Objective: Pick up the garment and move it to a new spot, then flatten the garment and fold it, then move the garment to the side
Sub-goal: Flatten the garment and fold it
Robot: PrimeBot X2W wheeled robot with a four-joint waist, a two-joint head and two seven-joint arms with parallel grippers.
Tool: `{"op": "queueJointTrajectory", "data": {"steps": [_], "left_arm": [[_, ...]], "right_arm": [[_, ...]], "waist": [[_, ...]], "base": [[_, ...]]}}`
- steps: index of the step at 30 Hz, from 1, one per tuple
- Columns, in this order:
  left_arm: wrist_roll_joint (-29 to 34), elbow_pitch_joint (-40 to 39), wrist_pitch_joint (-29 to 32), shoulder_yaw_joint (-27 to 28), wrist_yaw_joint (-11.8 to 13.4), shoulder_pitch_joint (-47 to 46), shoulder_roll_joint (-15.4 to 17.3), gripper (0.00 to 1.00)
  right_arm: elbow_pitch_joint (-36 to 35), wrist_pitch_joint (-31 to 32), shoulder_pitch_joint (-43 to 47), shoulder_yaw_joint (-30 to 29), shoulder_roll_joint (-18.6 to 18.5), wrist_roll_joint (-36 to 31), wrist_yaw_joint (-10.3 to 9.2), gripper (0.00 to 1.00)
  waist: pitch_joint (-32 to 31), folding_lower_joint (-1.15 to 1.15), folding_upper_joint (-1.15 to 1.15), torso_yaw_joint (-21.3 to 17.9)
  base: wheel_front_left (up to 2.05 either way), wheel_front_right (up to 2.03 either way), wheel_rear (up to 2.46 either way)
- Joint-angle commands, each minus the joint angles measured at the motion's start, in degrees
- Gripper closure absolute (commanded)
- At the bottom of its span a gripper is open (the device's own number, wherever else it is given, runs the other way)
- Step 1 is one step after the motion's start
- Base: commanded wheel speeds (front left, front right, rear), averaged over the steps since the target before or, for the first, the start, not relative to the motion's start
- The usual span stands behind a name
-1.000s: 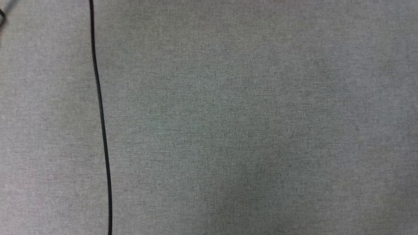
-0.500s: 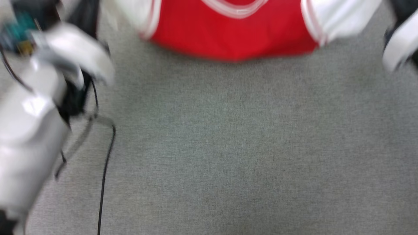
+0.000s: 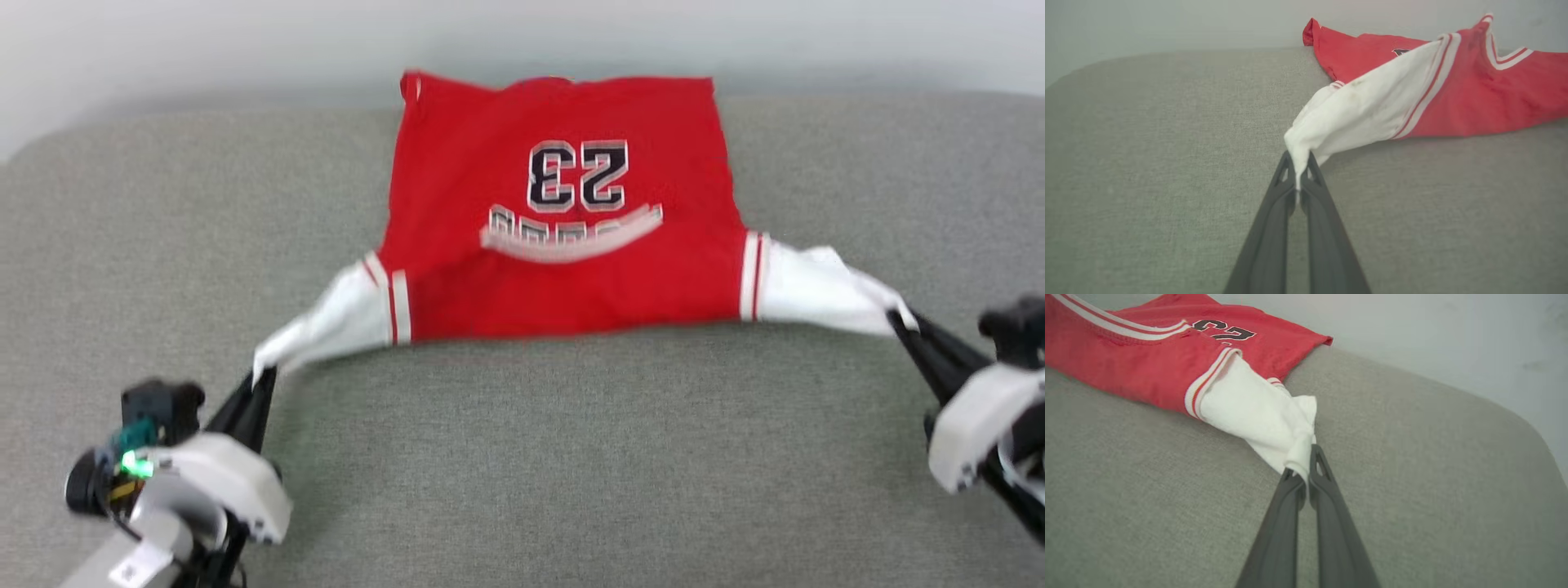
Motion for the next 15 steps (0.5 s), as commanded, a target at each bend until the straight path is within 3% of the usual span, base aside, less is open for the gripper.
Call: {"op": "queueJointTrajectory", "data": {"steps": [1,6,15], "left_arm": [[-0.21,-0.2,-0.4,0.5,0.45,2.21,0.63,1.0],[-2.16,-0.52,-0.41,2.05,1.29,9.52,-0.41,1.0],[-2.14,-0.53,-0.41,6.54,2.8,20.28,-2.73,1.0]], "right_arm": [[-0.67,-0.01,2.94,-1.61,-0.29,0.04,-0.08,1.0],[-2.36,0.97,15.08,-8.02,0.49,-1.01,-0.09,1.0],[-7.01,3.78,33.74,-20.84,5.36,-4.27,-0.1,1.0]], "waist": [[-2.1,0.02,0.0,-0.02],[-5.19,0.02,0.0,0.21],[-8.37,0.02,0.0,0.47]], "base": [[0.0,0.0,0.0],[0.0,0.0,0.0],[0.0,0.0,0.0]]}}
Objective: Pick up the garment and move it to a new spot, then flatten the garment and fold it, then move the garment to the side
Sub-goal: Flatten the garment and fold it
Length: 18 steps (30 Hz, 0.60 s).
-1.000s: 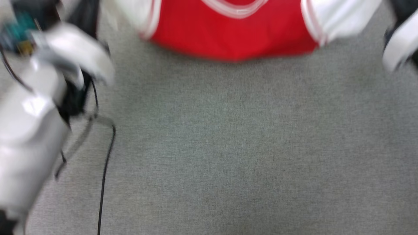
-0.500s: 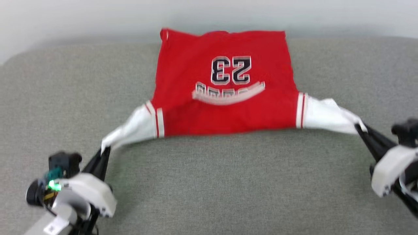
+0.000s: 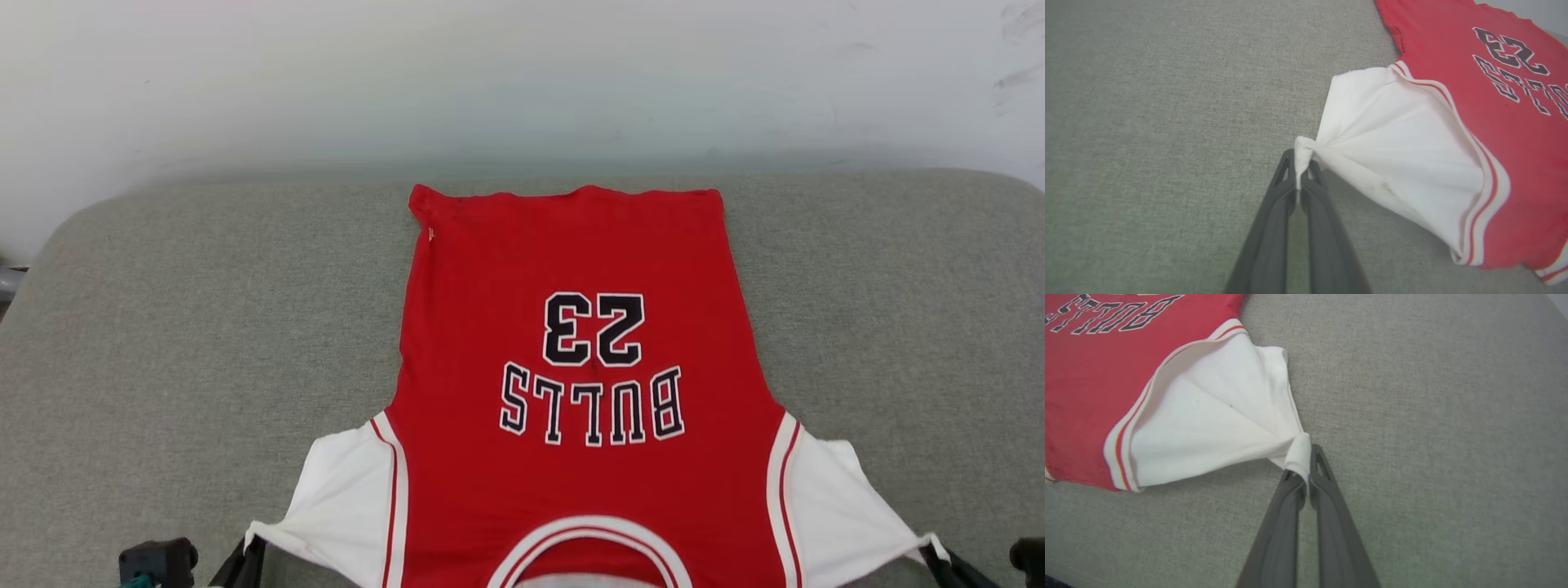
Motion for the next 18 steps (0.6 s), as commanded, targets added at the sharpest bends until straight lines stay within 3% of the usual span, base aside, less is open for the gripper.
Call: {"op": "queueJointTrajectory", "data": {"steps": [1,8,9,10,11,18], "left_arm": [[0.38,0.02,-0.41,0.88,0.28,1.62,-0.02,1.0],[2.43,-0.87,-0.41,2.9,-0.02,5.05,-2.19,1.0],[2.69,-1.04,-0.41,3.02,-0.13,5.05,-2.5,1.0],[3.03,-1.26,-0.41,3.14,-0.27,4.91,-2.72,1.0],[3.41,-1.52,-0.41,3.24,-0.27,4.69,-2.88,1.0],[6.58,-3.77,-0.41,3.77,-0.77,2.17,-4.53,1.0]], "right_arm": [[-0.89,0.75,2.65,-1.76,0.54,-0.87,-0.12,1.0],[-7.23,5.13,9.62,-8.76,4.36,-4.09,-0.12,1.0],[-8.17,5.68,9.77,-9.64,4.78,-4.6,-0.12,0.89],[-8.96,6.2,9.84,-10.47,5.25,-4.96,-0.12,0.53],[-9.93,6.65,9.76,-11.33,5.67,-5.27,-0.12,0.0],[-18.03,8.27,6.12,-18.48,4.85,-7.57,-0.11,0.0]], "waist": [[-0.33,0.02,-0.01,0.16],[-0.41,0.02,-0.01,0.34],[-0.33,0.02,-0.01,0.35],[-0.23,0.02,-0.01,0.42],[-0.11,0.02,-0.01,0.52],[1.95,0.02,-0.01,2.03]], "base": [[0.0,0.0,0.0],[0.0,0.0,0.0],[0.0,0.0,0.0],[0.0,0.0,0.0],[0.0,0.0,0.0],[0.0,0.0,0.0]]}}
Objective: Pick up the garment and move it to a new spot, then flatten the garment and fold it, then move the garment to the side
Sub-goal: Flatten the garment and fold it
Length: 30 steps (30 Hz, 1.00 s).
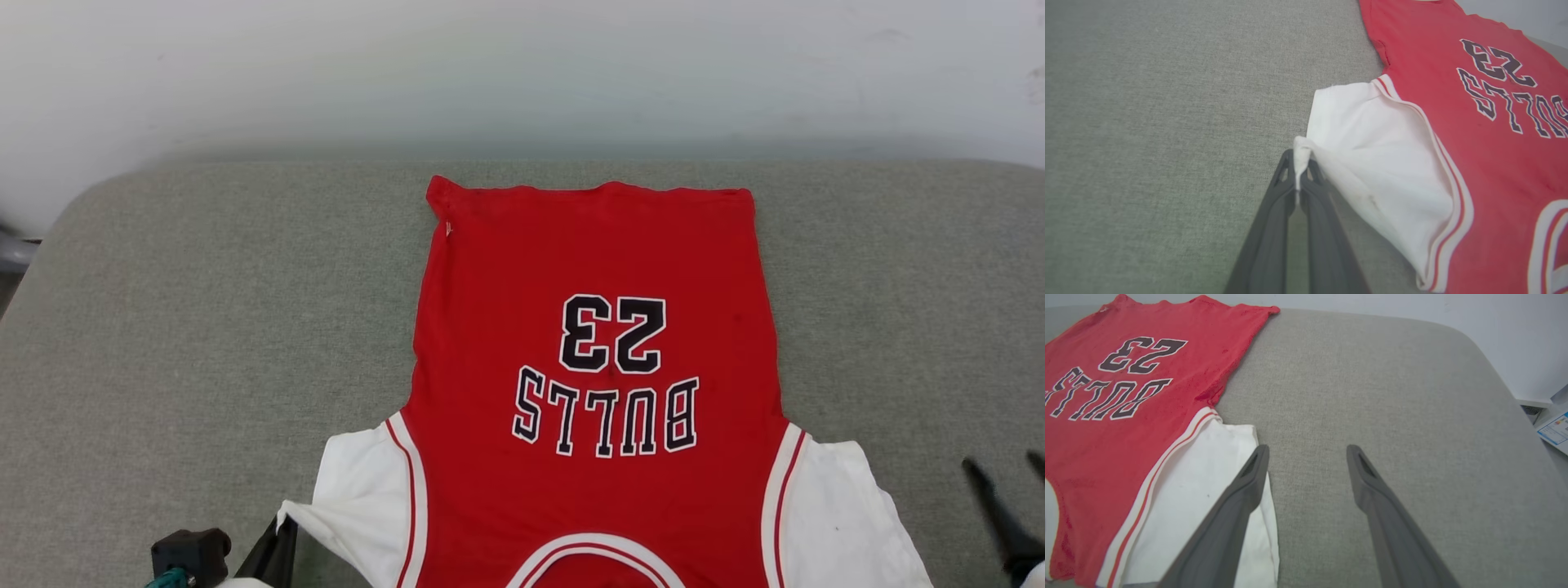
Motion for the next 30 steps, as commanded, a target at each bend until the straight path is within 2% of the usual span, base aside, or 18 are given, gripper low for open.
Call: {"op": "queueJointTrajectory", "data": {"steps": [1,4,5,10,15,23,24,25,27,30], "left_arm": [[0.9,-0.84,-0.41,0.61,-0.09,-1.17,-0.48,1.0],[2.6,-2.69,-0.41,0.9,0.21,-2.34,-1.12,1.0],[4.19,-4.91,-0.38,1.32,0.71,-3.74,-1.78,1.0],[6.64,-8.65,-0.35,1.49,0.7,-6.57,-2.73,1.0],[8.76,-11.46,-0.35,1.38,0.38,-9.25,-4.24,1.0],[11.91,-13.79,-0.35,2.12,-0.6,-12.07,-7.59,1.0],[11.91,-13.79,-0.35,2.12,-0.6,-12.07,-7.59,1.0],[12.72,-14.07,-0.35,2.31,-1.05,-12.83,-8.47,1.0],[13.5,-14.31,-0.35,2.53,-1.6,-13.56,-9.45,1.0],[14.2,-14.47,-0.35,2.78,-2.22,-14.17,-10.24,1.0]], "right_arm": [[-2.37,0.11,-2.59,-2.13,-1.14,-0.71,-0.07,0.0],[-6.83,1.51,-6.61,-5.24,-2.69,-0.94,-0.07,0.0],[-9.42,3.74,-13.17,-6.1,-5.59,-0.99,-0.07,0.0],[-10.71,10.91,-25.83,-3.5,-10.52,1.5,-0.07,0.0],[-4.41,22.83,-41.06,3.47,-13.89,3.56,-0.07,0.0],[8.38,48.26,-61.77,14.28,-14.67,9.39,-0.07,0.0],[8.38,48.26,-61.77,14.28,-14.67,9.39,-0.07,0.0],[11.19,52.32,-65.87,15.01,-14.06,9.34,-0.07,0.0],[13.54,55.18,-68.81,16.05,-13.81,8.22,-0.07,0.0],[15.87,56.72,-71.59,16.73,-13.55,7.15,-0.07,0.0]], "waist": [[1.12,0.0,-0.01,0.82],[2.98,0.0,-0.01,1.92],[5.47,0.0,-0.01,3.42],[10.87,0.0,-0.01,6.46],[16.3,0.0,-0.01,9.08],[23.62,0.0,-0.01,12.14],[23.62,0.0,-0.01,12.14],[25.12,0.0,-0.01,12.86],[26.56,0.0,-0.01,13.65],[28.04,0.0,-0.01,14.44]], "base": [[0.0,0.0,0.0],[0.0,0.0,0.0],[0.0,0.0,0.0],[0.0,0.0,0.0],[0.0,0.0,0.0],[0.0,0.0,0.0],[0.0,0.0,0.0],[0.0,0.0,0.0],[0.0,0.0,0.0],[0.0,0.0,0.0]]}}
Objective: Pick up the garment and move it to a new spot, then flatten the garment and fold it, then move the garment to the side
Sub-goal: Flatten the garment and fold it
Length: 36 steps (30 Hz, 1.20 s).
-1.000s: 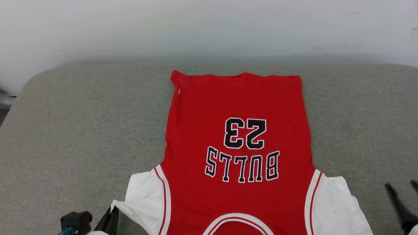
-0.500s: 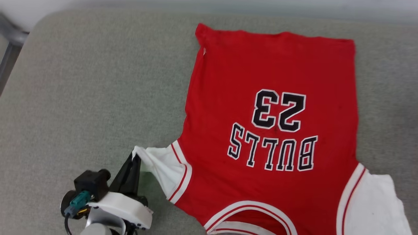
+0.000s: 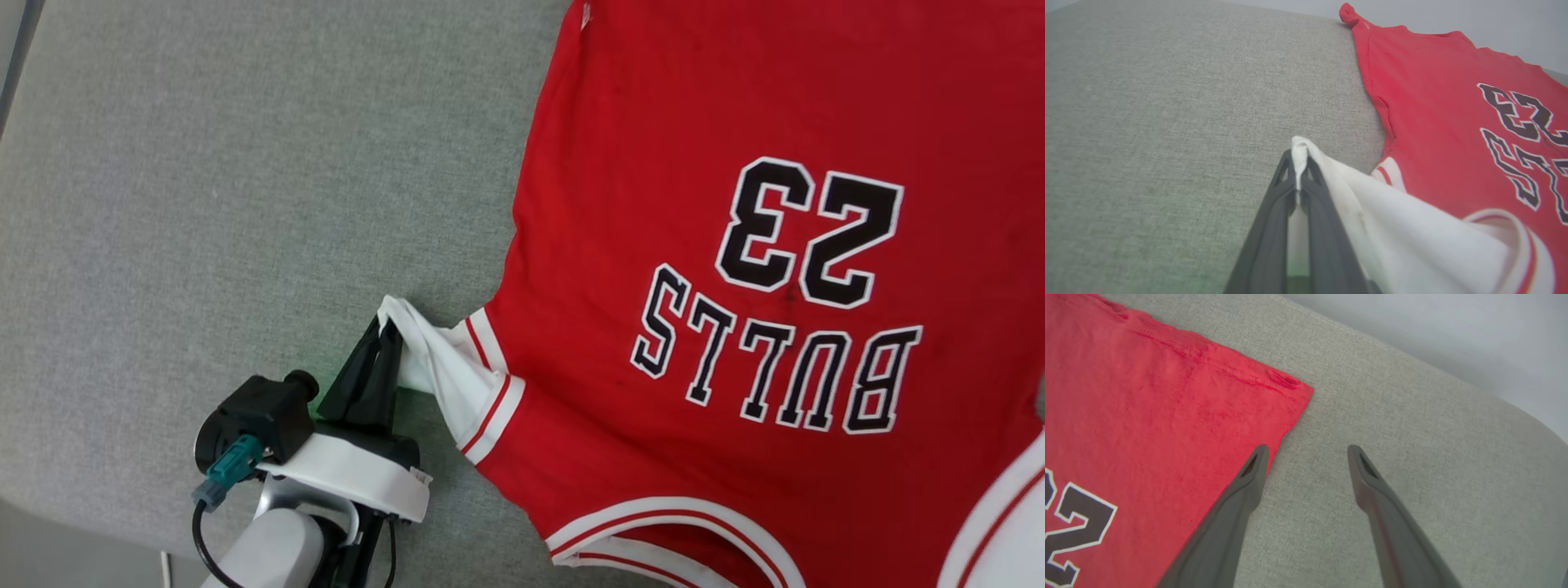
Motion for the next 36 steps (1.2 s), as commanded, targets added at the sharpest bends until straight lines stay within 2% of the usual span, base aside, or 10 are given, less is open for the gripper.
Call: {"op": "queueJointTrajectory", "data": {"steps": [1,7,13,14,15,24,30,36], "left_arm": [[0.47,-0.26,-0.28,0.28,-0.27,-0.97,-0.4,1.0],[2.63,-0.43,-0.28,1.17,-2.13,-2.34,-2.73,1.0],[4.37,1.47,-0.2,2.65,-3.83,-2.98,-4.41,1.0],[4.67,1.72,-0.18,2.89,-3.96,-2.99,-4.47,1.0],[4.85,1.96,-0.16,3.2,-3.98,-2.94,-4.55,1.0],[6.18,3.25,-0.17,5.51,-4.52,-0.34,-4.93,1.0],[6.36,3.98,-0.21,6.28,-4.17,2.81,-3.94,1.0],[5.56,4.01,0.53,7.22,-3.07,6.72,-2.42,1.0]], "right_arm": [[0.94,0.27,-1.43,0.09,0.51,-0.73,-0.06,0.0],[6.86,-0.26,-4.55,0.15,2.67,-3.42,-0.06,0.0],[14.52,-0.15,3.31,2.19,3.62,-3.18,-0.05,0.0],[14.72,-0.55,3.55,2.24,3.47,-3.06,-0.05,0.68],[14.65,-1.22,3.35,2.18,3.19,-3.03,-0.05,1.0],[9.46,-10.68,-0.98,4.02,2.06,-0.6,-0.06,1.0],[4.32,-16.67,3.66,8.96,-3.41,4.41,-0.06,1.0],[-2.15,-22.47,14.82,10.13,-9.55,10.23,-0.06,1.0]], "waist": [[2.53,-0.02,0.0,1.94],[5.89,-0.02,0.0,3.9],[7.36,-0.02,0.0,4.54],[7.32,-0.02,0.0,4.45],[7.2,-0.02,0.0,4.29],[1.95,-0.02,0.0,1.59],[-4.76,-0.02,0.0,-0.73],[-11.3,-0.02,0.0,-3.92]], "base": [[0.0,0.0,0.0],[0.0,0.0,0.0],[0.0,0.0,0.0],[0.0,0.0,0.0],[0.0,0.0,0.0],[0.0,0.0,0.0],[0.0,0.0,0.0],[0.0,0.0,0.0]]}}
